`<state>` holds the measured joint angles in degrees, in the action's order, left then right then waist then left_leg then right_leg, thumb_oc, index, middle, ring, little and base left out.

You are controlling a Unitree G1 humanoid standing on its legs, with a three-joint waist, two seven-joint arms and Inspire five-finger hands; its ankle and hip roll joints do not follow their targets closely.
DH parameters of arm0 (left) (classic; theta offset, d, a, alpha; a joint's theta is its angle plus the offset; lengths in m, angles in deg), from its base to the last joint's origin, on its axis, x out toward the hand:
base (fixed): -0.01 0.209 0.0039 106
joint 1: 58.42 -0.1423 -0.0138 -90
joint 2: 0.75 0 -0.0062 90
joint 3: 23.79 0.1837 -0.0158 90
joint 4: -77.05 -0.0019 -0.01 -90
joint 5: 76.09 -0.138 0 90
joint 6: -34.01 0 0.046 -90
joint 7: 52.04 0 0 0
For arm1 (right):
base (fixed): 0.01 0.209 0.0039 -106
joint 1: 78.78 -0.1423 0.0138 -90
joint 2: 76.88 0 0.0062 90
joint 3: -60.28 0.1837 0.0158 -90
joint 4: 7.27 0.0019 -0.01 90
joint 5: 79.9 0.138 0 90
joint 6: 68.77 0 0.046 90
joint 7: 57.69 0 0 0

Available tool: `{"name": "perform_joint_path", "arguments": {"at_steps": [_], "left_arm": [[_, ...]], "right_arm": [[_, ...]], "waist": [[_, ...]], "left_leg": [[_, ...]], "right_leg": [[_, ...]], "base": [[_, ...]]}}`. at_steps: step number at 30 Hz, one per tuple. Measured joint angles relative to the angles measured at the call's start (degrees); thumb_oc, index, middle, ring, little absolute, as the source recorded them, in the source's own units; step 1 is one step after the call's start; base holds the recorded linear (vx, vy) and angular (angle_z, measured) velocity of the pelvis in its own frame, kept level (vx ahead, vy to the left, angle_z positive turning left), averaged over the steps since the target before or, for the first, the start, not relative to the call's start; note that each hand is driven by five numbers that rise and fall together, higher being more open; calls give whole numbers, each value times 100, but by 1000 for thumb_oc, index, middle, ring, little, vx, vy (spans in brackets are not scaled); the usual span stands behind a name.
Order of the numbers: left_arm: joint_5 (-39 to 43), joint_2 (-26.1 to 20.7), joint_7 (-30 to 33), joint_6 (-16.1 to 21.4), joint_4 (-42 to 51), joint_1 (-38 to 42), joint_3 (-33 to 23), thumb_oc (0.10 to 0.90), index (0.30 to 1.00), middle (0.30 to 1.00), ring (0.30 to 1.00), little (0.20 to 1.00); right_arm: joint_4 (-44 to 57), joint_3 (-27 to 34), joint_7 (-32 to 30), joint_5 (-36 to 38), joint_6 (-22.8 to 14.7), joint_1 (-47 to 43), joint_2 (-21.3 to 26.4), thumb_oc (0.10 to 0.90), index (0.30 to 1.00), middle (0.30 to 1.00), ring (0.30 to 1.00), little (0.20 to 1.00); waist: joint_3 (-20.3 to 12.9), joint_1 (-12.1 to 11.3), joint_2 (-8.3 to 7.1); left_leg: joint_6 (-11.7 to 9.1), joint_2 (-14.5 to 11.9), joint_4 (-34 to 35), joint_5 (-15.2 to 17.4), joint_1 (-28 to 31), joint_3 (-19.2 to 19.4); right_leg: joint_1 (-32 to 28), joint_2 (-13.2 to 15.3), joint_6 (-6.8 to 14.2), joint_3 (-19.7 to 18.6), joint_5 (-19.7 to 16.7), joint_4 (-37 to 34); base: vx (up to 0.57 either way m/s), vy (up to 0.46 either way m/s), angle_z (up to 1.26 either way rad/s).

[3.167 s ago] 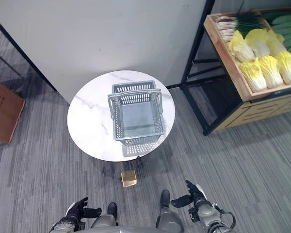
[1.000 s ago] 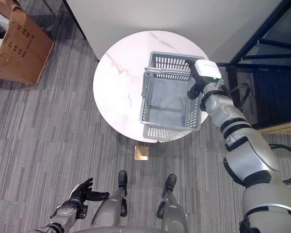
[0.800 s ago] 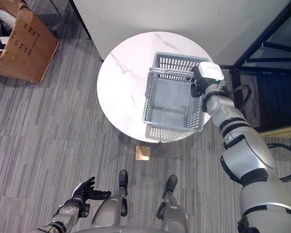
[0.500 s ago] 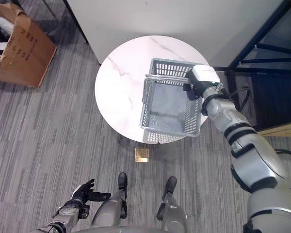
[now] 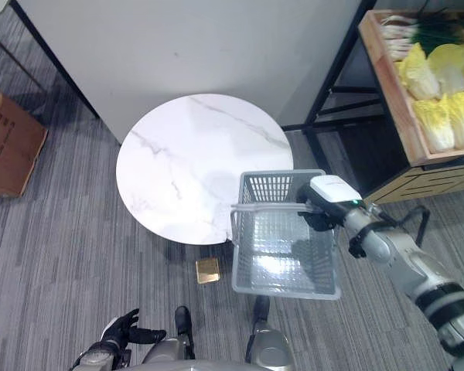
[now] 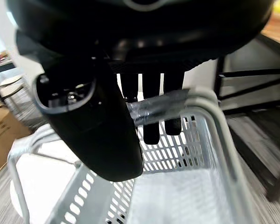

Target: Get the vegetables into the basket

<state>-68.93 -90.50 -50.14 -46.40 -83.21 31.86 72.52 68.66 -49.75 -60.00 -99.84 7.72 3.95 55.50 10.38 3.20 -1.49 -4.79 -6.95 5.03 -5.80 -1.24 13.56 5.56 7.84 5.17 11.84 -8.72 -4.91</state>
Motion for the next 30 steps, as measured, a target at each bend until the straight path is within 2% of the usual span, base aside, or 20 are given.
{"name": "perform_joint_path", "arguments": {"at_steps": [3,7,8,9,10,11,12,13,14,15,16,17,18,19,20,21,22,24,30], "left_arm": [[-43,6,-44,3,7,1,41,900,1000,1000,1000,1000],[-41,23,-78,6,18,-35,31,900,1000,1000,1000,1000],[-40,27,-86,25,10,-48,31,900,1000,1000,1000,1000],[-42,21,-80,23,-19,-10,74,900,1000,1000,1000,1000],[-43,7,-83,38,24,57,238,900,1000,1000,1000,1000],[-46,-4,-102,32,25,90,282,900,1000,1000,1000,1000],[-51,-150,-182,1,126,168,290,900,1000,1000,1000,1000],[-58,-395,-194,29,212,239,106,900,1000,1000,1000,1000],[-56,-396,-200,146,263,209,-57,900,1000,1000,1000,1000],[-54,-396,-198,233,335,177,-138,900,1000,1000,1000,1000],[-45,-445,-203,242,453,119,-133,900,1000,1000,1000,1000],[-44,-563,-211,240,518,50,-135,900,1000,1000,1000,1000],[-42,-630,-243,166,512,-31,-146,900,1000,1000,1000,1000],[-40,-666,-236,142,493,-72,-153,900,1000,1000,1000,1000],[-36,-674,-222,133,467,-119,-229,900,1000,1000,1000,1000],[-36,-611,-228,121,408,-140,-311,900,1000,1000,1000,1000],[-35,-539,-235,105,420,-231,-370,900,1000,1000,1000,1000],[-39,-479,-294,112,472,-393,-351,900,1000,1000,1000,1000],[-43,-287,-389,83,431,-405,-241,900,1000,1000,1000,1000]], "right_arm": [[11,247,11,-24,-9,488,-68,400,300,300,300,300],[-9,665,15,-50,-20,1089,-280,400,300,300,300,300],[3,731,13,-50,-17,1148,-292,400,300,300,300,300],[26,814,6,-52,-16,1297,-324,400,300,300,300,300],[92,1184,-58,-52,-82,1446,-556,400,300,300,300,300],[93,1249,-98,-51,-87,1379,-635,400,300,300,300,300],[68,1106,-123,-57,-25,1079,-646,400,300,300,300,300],[-20,1059,-144,-51,-23,1153,-691,400,300,300,300,300],[-105,966,-107,-60,41,1145,-630,400,300,300,300,300],[-134,917,-102,-61,96,1148,-587,400,300,300,300,300],[-141,918,-95,-57,95,1168,-584,400,300,300,300,300],[-97,906,-91,-55,83,1159,-615,400,300,300,300,300],[18,893,-88,-55,19,1168,-590,400,300,300,300,300],[168,902,-91,-50,7,1161,-540,400,300,300,300,300],[259,899,-89,-50,-13,1099,-552,400,300,300,300,300],[264,898,-89,-50,-41,1045,-564,400,300,300,300,300],[260,888,-80,-52,-33,1041,-563,400,300,300,300,300],[243,893,-76,-51,-21,1143,-553,400,300,300,300,300],[193,1251,-75,-51,-30,1629,-543,400,300,300,300,300]], "waist": [[-55,48,14],[-75,175,10],[-73,243,6],[-46,387,-103],[-25,411,-148],[-11,422,-177],[83,494,-331],[247,653,-519],[246,562,-367],[249,407,-166],[219,272,-6],[210,132,30],[148,89,-38],[124,96,-82],[91,56,-165],[77,71,-162],[26,63,-83],[-39,124,-39],[-122,310,-28]], "left_leg": [[-44,18,-85,70,60,65],[58,119,-313,242,121,267],[106,161,-311,279,130,354],[174,303,-353,303,122,412],[297,433,-502,373,-80,629],[421,514,-521,459,-191,681],[552,676,-636,553,-297,948],[834,568,-1045,714,-450,1192],[871,337,-900,624,-442,1462],[855,105,-754,547,-405,1660],[884,-98,-625,434,-335,1852],[828,-234,-621,378,-273,2027],[783,-197,-576,383,-238,2114],[668,-130,-567,418,-260,2146],[550,-34,-543,328,-258,2244],[476,-9,-494,250,-235,2278],[384,-42,-419,171,-219,2297],[354,-113,-362,10,-159,2305],[293,-286,-484,-35,-180,2311]], "right_leg": [[-38,8,61,-86,39,34],[80,106,65,-293,47,360],[162,203,166,-386,111,438],[227,254,201,-483,-10,456],[544,312,426,-781,-356,476],[710,324,580,-945,-608,383],[881,320,401,-1166,-1341,-21],[939,437,461,-538,-1076,52],[1106,301,181,242,-570,696],[1145,160,114,730,-208,1294],[1042,49,194,1070,115,1891],[834,180,221,1344,413,2398],[407,309,364,1319,809,2213],[99,380,467,1259,972,1802],[-92,374,469,1190,992,1309],[-196,290,232,1201,910,979],[-231,217,224,1186,848,859],[-293,106,179,1174,817,728],[-327,-49,94,1108,828,605]], "base": [[-3,122,-17],[-96,155,-24],[-260,158,-27],[-305,178,-60],[-286,166,-80],[-200,190,-167],[-207,302,-182],[-176,251,-189],[-207,244,-148],[-153,109,-136],[-111,75,-140],[-17,11,-121],[-24,-4,-84],[-3,-41,-66],[18,-71,-47],[34,-83,-49],[38,-108,-29],[34,-158,-13],[17,-133,-5]]}}
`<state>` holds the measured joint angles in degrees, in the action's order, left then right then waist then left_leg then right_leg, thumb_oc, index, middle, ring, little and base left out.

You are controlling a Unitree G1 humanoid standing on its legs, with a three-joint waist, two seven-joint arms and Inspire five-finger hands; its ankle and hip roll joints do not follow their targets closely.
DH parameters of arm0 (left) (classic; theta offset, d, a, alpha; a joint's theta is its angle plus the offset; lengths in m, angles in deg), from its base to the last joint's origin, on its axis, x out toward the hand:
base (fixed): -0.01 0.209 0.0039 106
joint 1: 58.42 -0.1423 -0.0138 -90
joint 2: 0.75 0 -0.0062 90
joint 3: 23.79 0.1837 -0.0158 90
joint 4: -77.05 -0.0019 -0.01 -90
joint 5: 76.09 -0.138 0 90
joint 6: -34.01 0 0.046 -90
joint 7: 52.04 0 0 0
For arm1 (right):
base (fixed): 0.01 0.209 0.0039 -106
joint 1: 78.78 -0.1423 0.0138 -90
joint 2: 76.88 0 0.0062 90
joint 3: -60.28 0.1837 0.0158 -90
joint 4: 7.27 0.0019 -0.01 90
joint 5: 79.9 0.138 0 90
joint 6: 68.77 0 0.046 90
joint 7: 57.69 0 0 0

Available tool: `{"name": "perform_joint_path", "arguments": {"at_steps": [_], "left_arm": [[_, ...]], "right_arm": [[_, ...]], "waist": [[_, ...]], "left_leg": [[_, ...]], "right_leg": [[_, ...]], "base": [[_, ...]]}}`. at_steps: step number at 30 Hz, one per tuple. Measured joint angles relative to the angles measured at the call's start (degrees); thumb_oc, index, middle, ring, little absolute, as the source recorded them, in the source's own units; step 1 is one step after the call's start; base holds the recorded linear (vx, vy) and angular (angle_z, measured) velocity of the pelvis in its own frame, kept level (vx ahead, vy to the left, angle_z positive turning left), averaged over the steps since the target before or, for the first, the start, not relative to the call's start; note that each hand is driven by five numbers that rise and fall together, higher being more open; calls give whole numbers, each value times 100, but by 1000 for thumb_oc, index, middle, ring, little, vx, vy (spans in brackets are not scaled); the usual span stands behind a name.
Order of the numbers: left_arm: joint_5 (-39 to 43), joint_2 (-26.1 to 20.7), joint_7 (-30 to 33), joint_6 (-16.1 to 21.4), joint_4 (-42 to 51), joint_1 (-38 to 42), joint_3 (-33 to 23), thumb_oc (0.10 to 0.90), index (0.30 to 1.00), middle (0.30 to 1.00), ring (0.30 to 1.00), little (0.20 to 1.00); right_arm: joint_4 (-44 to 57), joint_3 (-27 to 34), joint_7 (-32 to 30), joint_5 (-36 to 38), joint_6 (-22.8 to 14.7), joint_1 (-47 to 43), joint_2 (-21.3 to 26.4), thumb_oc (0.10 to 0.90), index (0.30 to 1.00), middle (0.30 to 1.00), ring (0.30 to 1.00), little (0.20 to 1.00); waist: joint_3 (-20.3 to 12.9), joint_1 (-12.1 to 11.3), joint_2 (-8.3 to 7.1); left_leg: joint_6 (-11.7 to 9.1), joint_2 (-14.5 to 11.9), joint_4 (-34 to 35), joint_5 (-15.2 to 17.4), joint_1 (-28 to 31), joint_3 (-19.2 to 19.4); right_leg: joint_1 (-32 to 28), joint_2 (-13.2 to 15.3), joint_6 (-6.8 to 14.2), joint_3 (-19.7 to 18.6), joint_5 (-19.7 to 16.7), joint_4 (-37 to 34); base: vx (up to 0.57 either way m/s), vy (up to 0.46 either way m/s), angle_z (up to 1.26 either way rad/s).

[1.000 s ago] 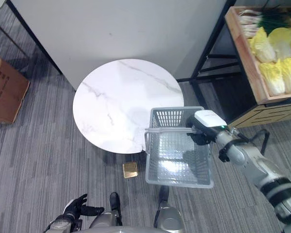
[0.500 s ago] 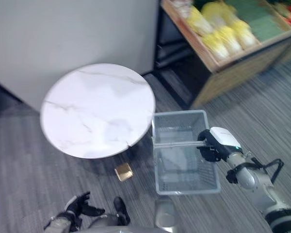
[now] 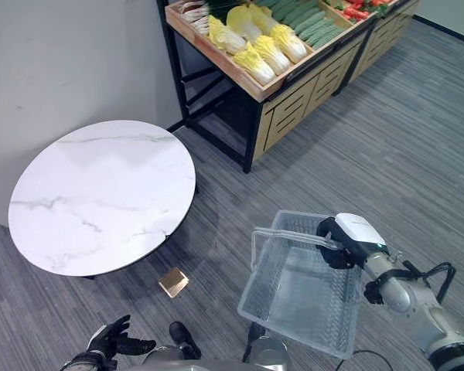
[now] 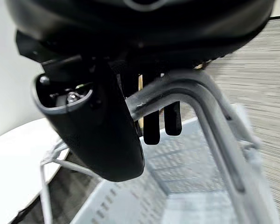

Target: Get the vegetables into the basket

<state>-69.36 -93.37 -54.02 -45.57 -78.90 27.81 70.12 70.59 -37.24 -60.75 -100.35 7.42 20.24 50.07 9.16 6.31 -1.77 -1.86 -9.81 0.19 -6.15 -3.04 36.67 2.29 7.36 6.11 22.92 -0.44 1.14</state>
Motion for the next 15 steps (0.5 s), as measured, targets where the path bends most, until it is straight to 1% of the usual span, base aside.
{"name": "perform_joint_path", "arguments": {"at_steps": [2,3,4,6,8,9,10,11,12,13,14,15], "left_arm": [[0,7,-16,1,3,40,40,900,1000,1000,1000,1000],[0,44,-36,-3,2,96,117,900,1000,1000,1000,1000],[0,91,-36,-1,-6,109,119,900,1000,1000,1000,1000],[4,137,-41,2,18,184,212,900,1000,1000,1000,1000],[6,128,-50,2,61,196,343,900,1000,1000,1000,1000],[6,128,-69,7,97,185,344,900,1000,1000,1000,1000],[12,107,-79,4,134,205,336,900,1000,1000,1000,1000],[102,23,-75,32,577,102,348,900,1000,1000,1000,1000],[138,33,-82,81,733,100,351,900,1000,1000,1000,1000],[169,39,-83,104,724,133,351,900,1000,1000,1000,1000],[249,11,-76,184,671,165,348,900,1000,1000,1000,1000],[304,-17,-55,212,622,200,337,900,1000,1000,1000,1000]], "right_arm": [[0,135,-2,0,0,149,-2,400,300,300,300,300],[-18,370,-28,0,-10,409,-1,400,300,300,300,300],[-29,437,-33,-2,-9,480,0,400,300,300,300,300],[-27,604,-53,-1,-20,622,-2,400,300,300,300,300],[-17,743,-64,-1,-23,736,8,400,300,300,300,300],[-16,743,-72,0,-16,716,50,400,300,300,300,300],[-15,742,-72,1,-20,690,51,400,300,300,300,300],[-2,740,-77,5,-75,510,188,400,300,300,300,300],[-139,699,-85,8,-45,105,257,400,300,300,300,300],[-160,697,-86,11,-26,15,277,400,300,300,300,300],[-201,655,-85,29,-25,-57,278,400,300,300,300,300],[-214,600,-84,39,-25,-125,279,400,300,300,300,300]], "waist": [[-15,79,24],[-94,202,159],[-136,252,230],[-177,306,364],[-198,289,429],[-207,286,447],[-196,258,430],[-57,-4,222],[0,-114,152],[5,-154,146],[8,-241,144],[31,-295,142]], "left_leg": [[0,-33,-37,0,-1,2],[-6,-58,-40,-2,-11,0],[-6,-67,-43,-2,-12,-4],[-31,-126,-97,-19,-18,-5],[-43,-200,-232,-27,-31,-44],[-110,-267,-326,-74,-29,-155],[-137,-334,-538,-87,-65,-417],[-255,-381,-1532,-2,-552,-1796],[-641,185,-1189,508,-720,-3189],[-600,330,-756,572,-738,-3554],[-658,355,-332,530,-754,-3851],[-665,275,-178,496,-848,-3940]], "right_leg": [[4,-24,-25,-42,18,-2],[43,-44,-48,-81,29,9],[50,-58,-52,-114,34,0],[102,-128,-67,-208,80,26],[138,-129,-139,-301,121,93],[159,-188,-169,-391,128,82],[173,-227,-202,-506,167,62],[305,-235,-475,-1022,-7,146],[459,-193,-491,-1455,-102,110],[464,-202,-484,-1602,-142,35],[447,-290,-471,-1731,-158,-48],[423,-392,-509,-1797,-189,-113]], "base": [[25,-141,-10],[37,-244,-17],[61,-287,-22],[52,-219,-22],[49,-145,-29],[-39,-121,-47],[-34,-67,-115],[53,-18,-160],[134,-3,-165],[152,43,-117],[115,84,-79],[175,125,-63]]}}
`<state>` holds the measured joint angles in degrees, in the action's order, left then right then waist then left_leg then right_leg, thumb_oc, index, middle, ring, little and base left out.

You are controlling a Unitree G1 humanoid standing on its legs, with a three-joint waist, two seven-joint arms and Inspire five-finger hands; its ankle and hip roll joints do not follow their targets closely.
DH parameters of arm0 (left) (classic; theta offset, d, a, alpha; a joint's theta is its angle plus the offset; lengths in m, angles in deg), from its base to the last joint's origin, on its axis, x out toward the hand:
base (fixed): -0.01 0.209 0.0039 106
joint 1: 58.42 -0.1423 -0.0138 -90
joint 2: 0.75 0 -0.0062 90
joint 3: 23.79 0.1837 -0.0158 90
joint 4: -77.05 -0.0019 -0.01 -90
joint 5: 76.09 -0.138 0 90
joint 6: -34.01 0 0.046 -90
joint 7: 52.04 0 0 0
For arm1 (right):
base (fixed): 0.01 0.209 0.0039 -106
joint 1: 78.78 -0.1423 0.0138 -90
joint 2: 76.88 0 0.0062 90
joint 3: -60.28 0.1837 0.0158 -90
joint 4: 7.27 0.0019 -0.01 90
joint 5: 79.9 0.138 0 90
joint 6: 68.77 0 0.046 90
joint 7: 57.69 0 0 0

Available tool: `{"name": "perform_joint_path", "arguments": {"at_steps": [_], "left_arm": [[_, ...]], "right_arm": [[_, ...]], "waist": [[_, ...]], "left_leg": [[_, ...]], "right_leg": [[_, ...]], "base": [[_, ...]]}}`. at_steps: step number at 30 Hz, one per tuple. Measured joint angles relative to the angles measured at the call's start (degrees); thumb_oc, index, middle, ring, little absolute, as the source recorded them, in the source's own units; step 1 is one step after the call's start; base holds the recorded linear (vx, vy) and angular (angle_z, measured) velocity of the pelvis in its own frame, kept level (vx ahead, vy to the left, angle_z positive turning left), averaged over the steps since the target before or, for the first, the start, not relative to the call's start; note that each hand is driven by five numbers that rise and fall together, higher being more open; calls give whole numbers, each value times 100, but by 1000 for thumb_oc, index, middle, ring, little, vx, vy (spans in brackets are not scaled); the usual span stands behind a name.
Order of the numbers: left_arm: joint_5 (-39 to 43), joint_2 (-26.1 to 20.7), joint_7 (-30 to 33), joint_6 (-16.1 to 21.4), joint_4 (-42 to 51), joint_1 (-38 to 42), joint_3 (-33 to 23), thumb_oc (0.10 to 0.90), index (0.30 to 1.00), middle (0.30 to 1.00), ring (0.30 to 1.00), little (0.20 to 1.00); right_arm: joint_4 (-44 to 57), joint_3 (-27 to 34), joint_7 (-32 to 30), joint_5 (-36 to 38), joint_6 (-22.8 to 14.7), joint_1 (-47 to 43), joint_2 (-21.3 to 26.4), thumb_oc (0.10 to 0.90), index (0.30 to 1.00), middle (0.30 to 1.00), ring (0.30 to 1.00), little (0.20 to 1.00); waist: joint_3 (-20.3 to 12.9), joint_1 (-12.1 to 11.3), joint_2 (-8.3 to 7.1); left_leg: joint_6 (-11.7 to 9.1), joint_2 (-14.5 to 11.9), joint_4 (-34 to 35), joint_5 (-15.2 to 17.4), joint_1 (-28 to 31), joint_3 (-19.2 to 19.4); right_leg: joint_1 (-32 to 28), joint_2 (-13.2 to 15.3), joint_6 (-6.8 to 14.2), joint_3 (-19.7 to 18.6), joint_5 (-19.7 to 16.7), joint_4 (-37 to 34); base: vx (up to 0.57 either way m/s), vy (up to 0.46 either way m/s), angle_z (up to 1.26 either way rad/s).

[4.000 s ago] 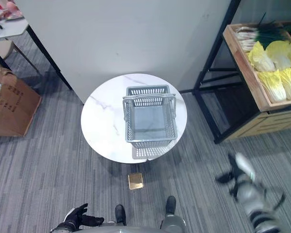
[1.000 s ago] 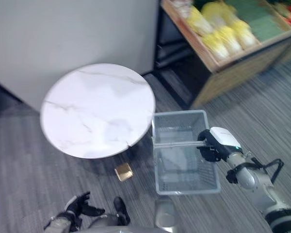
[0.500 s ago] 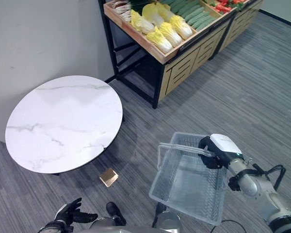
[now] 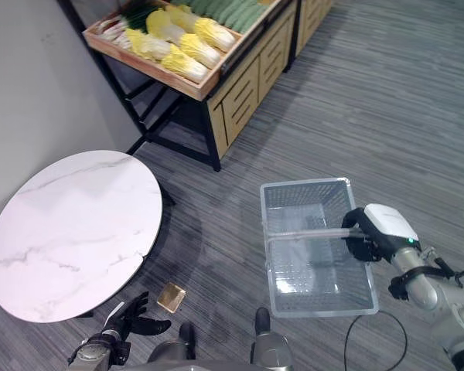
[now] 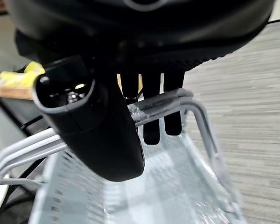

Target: Get the vegetables into the basket

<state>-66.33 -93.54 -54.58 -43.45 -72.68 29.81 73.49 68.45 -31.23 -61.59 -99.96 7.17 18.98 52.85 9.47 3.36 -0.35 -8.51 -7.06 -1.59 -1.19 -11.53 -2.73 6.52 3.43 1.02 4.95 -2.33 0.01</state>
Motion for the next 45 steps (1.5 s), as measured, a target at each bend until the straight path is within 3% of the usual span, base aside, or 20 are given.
{"name": "perform_joint_path", "arguments": {"at_steps": [1,2,3,6,7,8,9,13,14,15,16,17,18,19,20,24,34,40,42,45], "left_arm": [[36,-20,0,7,-75,62,1,900,1000,1000,1000,1000],[44,-35,12,9,-111,105,61,900,1000,1000,1000,1000],[42,-27,-3,11,-107,93,114,900,1000,1000,1000,1000],[41,-5,-22,11,-128,19,178,900,1000,1000,1000,1000],[38,-8,-5,-22,-206,96,194,900,1000,1000,1000,1000],[36,34,3,-34,-247,138,218,900,1000,1000,1000,1000],[36,58,-6,-7,-148,169,233,900,1000,1000,1000,1000],[21,-312,24,33,-94,502,294,900,1000,1000,1000,1000],[11,-483,30,23,-117,425,157,900,1000,1000,1000,1000],[-4,-632,0,10,-124,334,121,900,1000,1000,1000,1000],[-48,-645,1,-5,-169,291,96,900,1000,1000,1000,1000],[-82,-648,20,-20,-204,280,86,900,1000,1000,1000,1000],[-104,-626,24,-19,-218,264,85,900,1000,1000,1000,1000],[-203,-615,24,-1,-218,236,84,900,1000,1000,1000,1000],[-252,-629,38,3,-220,191,83,900,1000,1000,1000,1000],[-655,-545,85,2,-235,75,168,900,1000,1000,1000,1000],[-884,-533,229,55,-80,242,289,900,1000,1000,1000,1000],[-925,-536,252,41,-140,355,438,900,1000,1000,1000,1000],[-921,-495,284,32,-389,360,302,900,1000,1000,1000,1000],[-914,-389,331,-45,-616,315,186,900,1000,1000,1000,1000]], "right_arm": [[-4,-34,0,22,0,-42,0,400,300,300,300,300],[-86,-192,-3,30,-3,-215,-2,400,300,300,300,300],[-119,-277,-5,28,-1,-345,-1,400,300,300,300,300],[-138,-286,7,22,38,-315,29,400,300,300,300,300],[-109,-260,0,41,34,-166,-59,400,300,300,300,300],[-88,-260,1,41,29,-80,-61,400,300,300,300,300],[-85,-290,30,38,30,-22,-179,400,300,300,300,300],[-373,-399,15,38,30,-296,-848,400,300,300,300,300],[-790,-603,-39,38,51,-761,-1301,400,300,300,300,300],[-998,-825,-41,37,84,-1077,-1494,400,300,300,300,300],[-993,-932,-44,30,79,-1166,-1459,400,300,300,300,300],[-987,-928,-62,30,68,-1095,-1453,400,300,300,300,300],[-1003,-873,-113,30,75,-943,-1445,400,300,300,300,300],[-1097,-780,-172,29,106,-714,-1442,400,300,300,300,300],[-1124,-780,-172,23,170,-650,-1442,400,300,300,300,300],[-1131,-769,-243,12,215,-601,-1403,400,300,300,300,300],[-1331,-243,-416,20,299,-260,-1260,400,300,300,300,300],[-1523,-250,-417,19,339,-299,-1414,400,300,300,300,300],[-1500,-346,-417,19,339,-236,-1573,400,300,300,300,300],[-1440,-362,-426,19,357,-185,-1671,400,300,300,300,300]], "waist": [[41,24,0],[102,-17,-12],[144,-112,24],[287,-33,136],[333,28,57],[341,114,46],[357,174,21],[415,89,-93],[451,-149,-190],[452,-264,-250],[452,-294,-242],[441,-269,-269],[426,-204,-288],[380,-188,-289],[338,-192,-296],[233,-204,-172],[40,-36,-211],[55,-32,-214],[58,-41,-225],[79,-29,-290]], "left_leg": [[-16,-73,-46,-103,-167,-13],[-47,-80,198,-198,-272,-459],[-6,-107,312,-231,-288,-553],[138,-22,358,-326,-86,-418],[301,144,449,-637,76,-91],[436,282,453,-657,115,12],[727,565,524,-666,303,332],[1098,945,546,-436,518,1016],[1157,802,569,-392,651,1439],[1172,756,525,-343,681,1714],[1168,707,561,-252,738,1821],[1146,790,557,-183,790,1800],[1125,891,559,-138,867,1736],[1182,972,597,-91,944,1690],[1104,990,666,-181,949,1700],[1102,889,662,-237,950,1746],[1041,835,649,-196,965,1852],[1249,937,665,-150,869,1992],[1235,854,668,-114,974,2021],[1244,869,656,-101,1005,1985]], "right_leg": [[-97,-51,-1,7,27,-144],[-183,-168,90,-267,-38,-301],[-204,-206,124,-453,-77,-359],[-387,-212,218,-746,-115,-476],[-414,5,303,-913,-144,-440],[-421,153,301,-892,-141,-398],[-328,414,315,-825,-138,-181],[-11,803,715,-734,-409,88],[215,676,847,-96,-639,232],[293,618,680,640,-904,166],[282,685,683,1245,-884,139],[158,765,685,1483,-842,8],[-34,826,718,1361,-791,-149],[-219,891,786,848,-738,-318],[-208,919,810,678,-719,-354],[-250,780,759,633,-712,-493],[-167,705,718,474,-689,-399],[457,841,762,458,-708,449],[674,908,936,504,-567,877],[734,1209,974,495,-552,673]], "base": [[190,151,-70],[174,182,-86],[156,204,-105],[161,304,-79],[149,374,-67],[99,318,-79],[77,317,-71],[17,271,-92],[-6,171,-160],[46,79,-171],[64,84,-100],[75,72,-18],[82,83,25],[97,78,28],[105,81,13],[75,60,-8],[27,78,-6],[15,80,-12],[57,-24,-14],[238,-186,-5]]}}
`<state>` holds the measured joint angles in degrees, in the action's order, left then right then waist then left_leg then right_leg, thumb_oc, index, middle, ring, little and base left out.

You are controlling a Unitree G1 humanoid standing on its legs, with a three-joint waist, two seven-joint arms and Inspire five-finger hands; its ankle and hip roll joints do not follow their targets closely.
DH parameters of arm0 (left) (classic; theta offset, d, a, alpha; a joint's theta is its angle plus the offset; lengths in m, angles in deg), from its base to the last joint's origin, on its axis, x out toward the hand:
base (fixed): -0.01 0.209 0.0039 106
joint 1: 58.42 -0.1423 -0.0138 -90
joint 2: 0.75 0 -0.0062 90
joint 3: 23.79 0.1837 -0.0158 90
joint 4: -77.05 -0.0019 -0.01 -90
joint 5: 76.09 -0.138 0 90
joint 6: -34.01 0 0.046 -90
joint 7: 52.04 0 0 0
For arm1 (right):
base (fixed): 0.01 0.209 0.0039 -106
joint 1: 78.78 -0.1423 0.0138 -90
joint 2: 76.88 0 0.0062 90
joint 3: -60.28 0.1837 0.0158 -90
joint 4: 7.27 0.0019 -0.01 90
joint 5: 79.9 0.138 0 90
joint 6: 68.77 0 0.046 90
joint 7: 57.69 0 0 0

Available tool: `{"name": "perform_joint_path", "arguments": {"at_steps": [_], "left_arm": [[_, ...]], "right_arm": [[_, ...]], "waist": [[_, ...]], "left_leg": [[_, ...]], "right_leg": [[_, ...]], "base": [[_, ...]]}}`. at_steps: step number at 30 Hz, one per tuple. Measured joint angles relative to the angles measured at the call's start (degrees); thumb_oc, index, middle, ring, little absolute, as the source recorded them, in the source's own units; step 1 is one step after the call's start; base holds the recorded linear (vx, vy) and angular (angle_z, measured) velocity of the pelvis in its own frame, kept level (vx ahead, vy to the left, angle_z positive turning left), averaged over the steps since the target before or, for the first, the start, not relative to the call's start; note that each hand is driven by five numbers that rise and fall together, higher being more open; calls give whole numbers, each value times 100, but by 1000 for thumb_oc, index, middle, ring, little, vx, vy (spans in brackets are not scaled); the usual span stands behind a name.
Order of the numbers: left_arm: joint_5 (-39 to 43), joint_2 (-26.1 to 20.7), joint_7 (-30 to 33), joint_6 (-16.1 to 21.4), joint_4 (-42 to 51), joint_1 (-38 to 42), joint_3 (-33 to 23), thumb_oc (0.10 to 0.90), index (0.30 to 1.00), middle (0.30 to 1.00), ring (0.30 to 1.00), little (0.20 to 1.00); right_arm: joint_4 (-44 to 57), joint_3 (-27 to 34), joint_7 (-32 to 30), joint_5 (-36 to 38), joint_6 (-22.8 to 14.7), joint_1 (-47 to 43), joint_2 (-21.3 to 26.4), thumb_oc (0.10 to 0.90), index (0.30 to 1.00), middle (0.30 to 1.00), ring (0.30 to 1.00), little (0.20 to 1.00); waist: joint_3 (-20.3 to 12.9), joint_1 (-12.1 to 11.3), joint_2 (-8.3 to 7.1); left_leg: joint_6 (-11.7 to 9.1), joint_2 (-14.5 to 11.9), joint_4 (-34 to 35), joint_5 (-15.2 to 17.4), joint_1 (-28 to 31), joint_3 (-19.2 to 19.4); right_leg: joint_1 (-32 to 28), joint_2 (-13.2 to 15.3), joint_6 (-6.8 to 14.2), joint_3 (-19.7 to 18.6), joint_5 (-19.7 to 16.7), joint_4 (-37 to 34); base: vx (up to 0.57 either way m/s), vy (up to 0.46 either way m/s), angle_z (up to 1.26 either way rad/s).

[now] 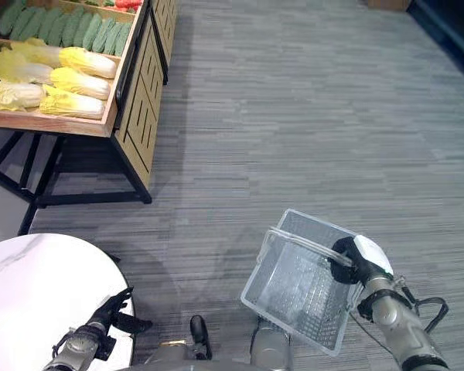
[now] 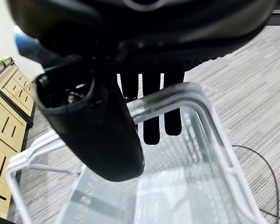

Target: Get the vegetables into the basket

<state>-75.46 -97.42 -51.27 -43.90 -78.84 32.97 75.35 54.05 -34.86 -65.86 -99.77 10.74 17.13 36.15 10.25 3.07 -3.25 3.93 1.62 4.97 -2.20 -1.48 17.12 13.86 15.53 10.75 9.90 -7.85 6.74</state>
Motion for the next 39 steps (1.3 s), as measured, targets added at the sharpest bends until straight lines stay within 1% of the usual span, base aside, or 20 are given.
{"name": "perform_joint_path", "arguments": {"at_steps": [2,4,7,9,10,12,14,16,18,19,20,22,24,26,27,30,31,32,35,39], "left_arm": [[59,234,155,-69,-400,83,-375,900,1000,1000,1000,1000],[44,333,129,-135,-429,-55,-255,900,1000,1000,1000,1000],[44,382,99,-130,-338,-277,-198,900,1000,1000,1000,1000],[46,487,103,-143,-302,-410,-197,900,1000,1000,1000,1000],[53,546,106,-150,-249,-499,-203,900,1000,1000,1000,1000],[60,574,142,-170,-195,-502,-249,900,1000,1000,1000,1000],[58,566,153,-170,-197,-396,-250,900,1000,1000,1000,1000],[65,570,171,-160,-132,-262,-277,900,1000,1000,1000,1000],[165,573,189,-129,-36,-114,-305,900,1000,1000,1000,1000],[183,595,188,-129,41,-77,-304,900,1000,1000,1000,1000],[187,605,176,-94,91,-41,-295,900,1000,1000,1000,1000],[186,664,175,-44,85,69,-236,900,1000,1000,1000,1000],[186,690,181,-73,51,97,-173,900,1000,1000,1000,1000],[268,665,206,-47,32,136,-172,900,1000,1000,1000,1000],[272,653,194,-30,39,189,-170,900,1000,1000,1000,1000],[261,679,184,-58,34,136,-97,900,1000,1000,1000,1000],[230,638,182,-53,-4,135,-80,900,1000,1000,1000,1000],[181,624,188,-67,-80,233,-76,900,1000,1000,1000,1000],[126,578,180,-106,-129,294,153,900,1000,1000,1000,1000],[48,179,206,-102,46,397,167,900,1000,1000,1000,1000]], "right_arm": [[106,4,-43,1,42,-14,-116,400,300,300,300,300],[161,-27,-48,0,56,77,-135,400,300,300,300,300],[130,-11,-66,3,105,278,-127,400,300,300,300,300],[-5,58,-67,10,126,319,-118,400,300,300,300,300],[-59,90,-66,25,130,346,-83,400,300,300,300,300],[-19,181,-66,51,139,333,-77,400,300,300,300,300],[8,318,-91,62,130,262,-42,400,300,300,300,300],[13,381,-126,62,116,200,80,400,300,300,300,300],[-21,387,-174,62,130,199,237,400,300,300,300,300],[-14,456,-207,63,131,199,265,400,300,300,300,300],[-7,518,-270,74,133,199,272,400,300,300,300,300],[-12,558,-309,72,166,206,275,400,300,300,300,300],[-40,492,-328,71,159,171,226,400,300,300,300,300],[-327,446,-450,72,148,3,70,400,300,300,300,300],[-487,401,-455,71,174,-100,59,400,300,300,300,300],[-289,359,-450,67,219,177,39,400,300,300,300,300],[-268,379,-456,66,227,206,-12,400,300,300,300,300],[-264,374,-452,66,251,232,-72,400,300,300,300,300],[-264,380,-443,67,255,366,-212,400,300,300,300,300],[-268,231,-424,63,232,-131,-306,400,300,300,300,300]], "waist": [[43,-49,49],[108,12,-24],[66,26,-146],[-43,22,99],[-121,-70,326],[-136,-94,444],[-136,-78,453],[-117,-68,427],[-42,-126,307],[-24,-143,275],[-13,-140,258],[-2,-131,239],[10,-189,260],[89,-266,246],[163,-334,259],[147,-343,361],[112,-291,395],[160,-237,246],[165,-147,199],[140,-334,58]], "left_leg": [[-59,-74,-13,7,-30,-46],[-172,-65,5,54,73,-250],[-446,-112,29,131,286,-471],[-585,-483,27,201,326,-619],[-712,-884,-62,125,329,-663],[-787,-1169,-332,-36,256,-751],[-979,-1340,-730,-211,89,-954],[-1150,-1447,-1655,-295,-370,-1297],[-1508,-1430,-2835,-481,-958,-1728],[-1615,-1304,-3147,-365,-1173,-1871],[-1567,-1153,-3008,-92,-1323,-1861],[-1435,-996,-1946,39,-1506,-1742],[-1279,-1044,-671,-164,-1479,-1629],[-1349,-1097,47,-511,-1698,-1747],[-1351,-1090,41,-646,-1773,-1870],[-1012,-1053,-346,-907,-1475,-1405],[-845,-931,-311,-1030,-1359,-1393],[-727,-739,-240,-962,-1202,-1299],[-279,-276,-323,-713,-984,-1140],[-22,96,-372,-488,-941,-968]], "right_leg": [[105,42,83,6,58,-380],[142,148,114,-33,1,-1002],[-52,88,-23,1,-47,-794],[-94,-227,-67,119,-200,-643],[-200,-628,-328,280,-39,-693],[-399,-927,-516,428,34,-801],[-491,-1081,-702,502,183,-820],[-585,-1198,-930,550,259,-802],[-758,-1169,-1127,581,383,-782],[-821,-1152,-1153,575,424,-813],[-889,-1136,-1147,573,441,-897],[-984,-1208,-1132,616,460,-1091],[-1094,-1387,-1043,561,519,-1160],[-1187,-1548,-863,423,682,-1161],[-1283,-1579,-862,340,751,-1162],[-1774,-1574,-844,108,983,-1157],[-1856,-1456,-728,17,1066,-1144],[-1847,-1245,-699,-53,1076,-1020],[-1496,-667,-555,-87,1218,143],[-1226,-231,-98,-361,1056,538]], "base": [[259,-172,-8],[322,-269,51],[240,-273,65],[190,-256,35],[160,-242,15],[163,-246,12],[138,-244,8],[112,-205,9],[113,-105,9],[162,-41,1],[198,-1,7],[221,67,5],[256,125,-24],[409,224,-39],[393,252,-49],[305,283,-56],[242,275,-31],[264,340,-15],[159,240,0],[151,241,-11]]}}
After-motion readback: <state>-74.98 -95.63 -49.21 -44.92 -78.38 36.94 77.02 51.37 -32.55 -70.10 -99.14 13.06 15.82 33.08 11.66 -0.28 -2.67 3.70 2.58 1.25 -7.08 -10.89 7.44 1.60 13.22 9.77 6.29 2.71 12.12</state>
